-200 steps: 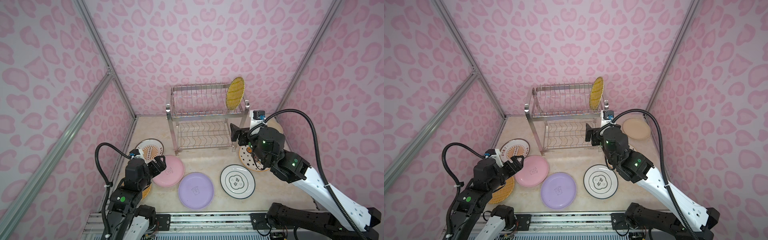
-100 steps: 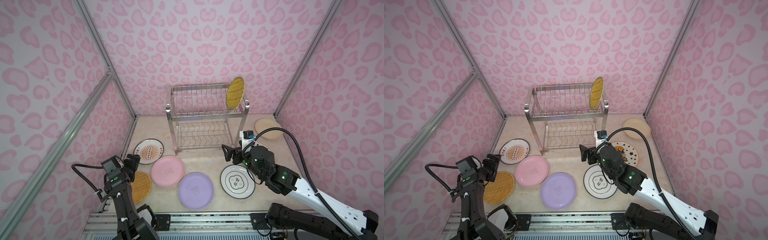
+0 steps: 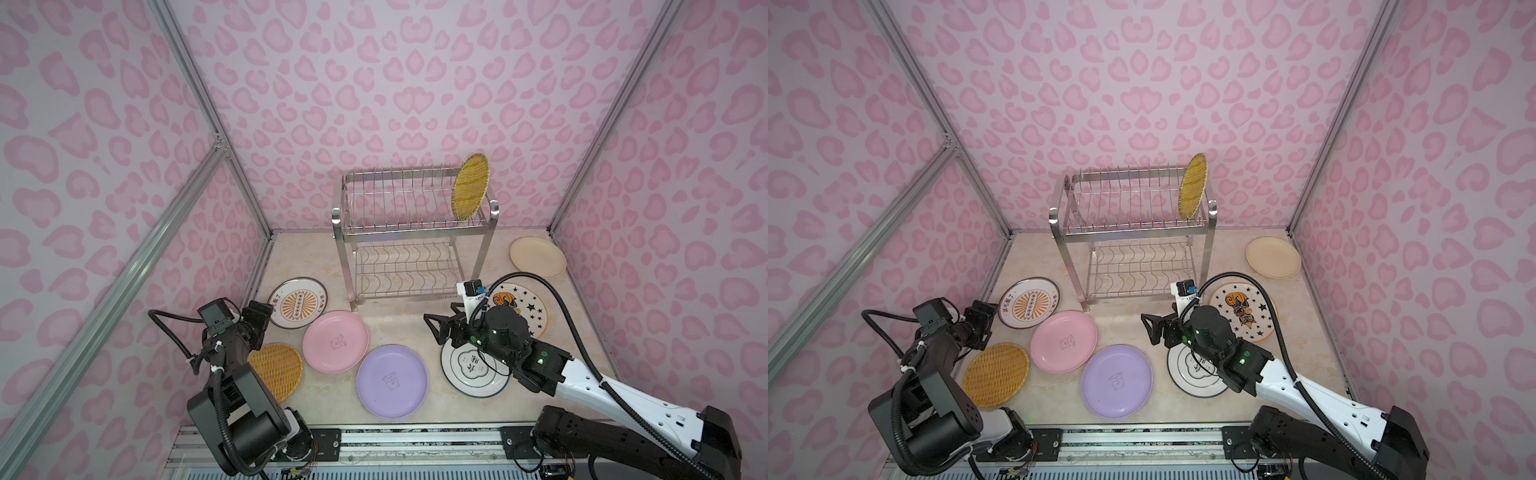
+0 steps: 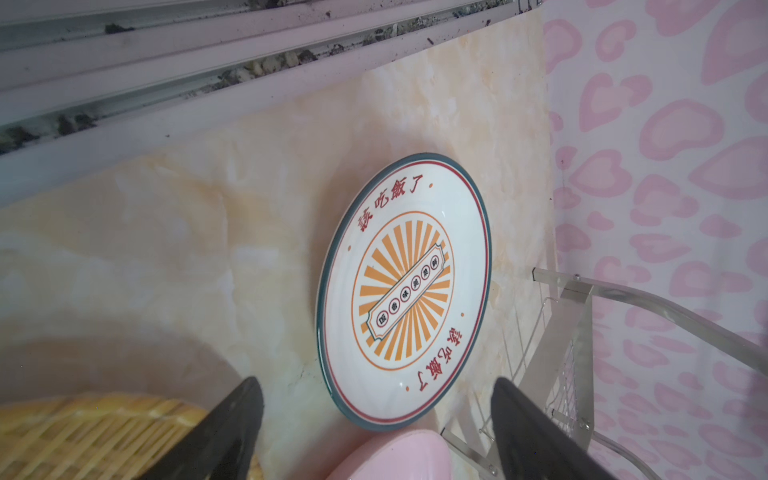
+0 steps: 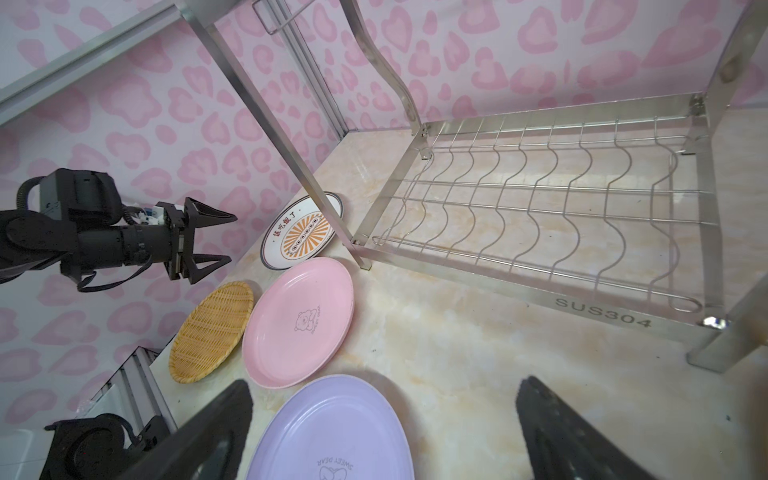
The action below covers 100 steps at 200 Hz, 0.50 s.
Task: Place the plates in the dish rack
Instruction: 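Grasp the white sunburst plate's rim with the left gripper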
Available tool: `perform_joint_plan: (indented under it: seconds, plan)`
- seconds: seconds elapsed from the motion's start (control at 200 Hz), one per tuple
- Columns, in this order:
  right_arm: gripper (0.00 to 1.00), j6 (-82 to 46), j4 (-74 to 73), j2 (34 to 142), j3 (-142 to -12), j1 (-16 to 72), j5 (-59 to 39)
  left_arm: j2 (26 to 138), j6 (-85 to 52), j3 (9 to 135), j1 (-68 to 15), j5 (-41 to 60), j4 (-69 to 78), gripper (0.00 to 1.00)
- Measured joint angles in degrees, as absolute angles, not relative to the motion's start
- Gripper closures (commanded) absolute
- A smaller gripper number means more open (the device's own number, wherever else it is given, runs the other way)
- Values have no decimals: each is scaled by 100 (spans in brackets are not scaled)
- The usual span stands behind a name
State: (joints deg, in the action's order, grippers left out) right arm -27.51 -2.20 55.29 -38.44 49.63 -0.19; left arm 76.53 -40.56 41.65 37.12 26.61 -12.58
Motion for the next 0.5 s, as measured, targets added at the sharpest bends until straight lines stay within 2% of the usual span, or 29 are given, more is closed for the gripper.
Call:
perform_joint_plan:
  seconds: [0.09,0.175,0.5]
  plan:
    - [1,-2812,-390,5531,-3756,4890,-207,7961,-3900,4383,3717,2694,-1232,17]
    - [1,-2897,-607,5568,-3632,4788,-419,8224,-3758,4523,3717,2700,-1219,22]
    - [1,-3179,-1343,5953,-3236,4574,-1221,9000,-3474,4724,3721,2858,-1188,26]
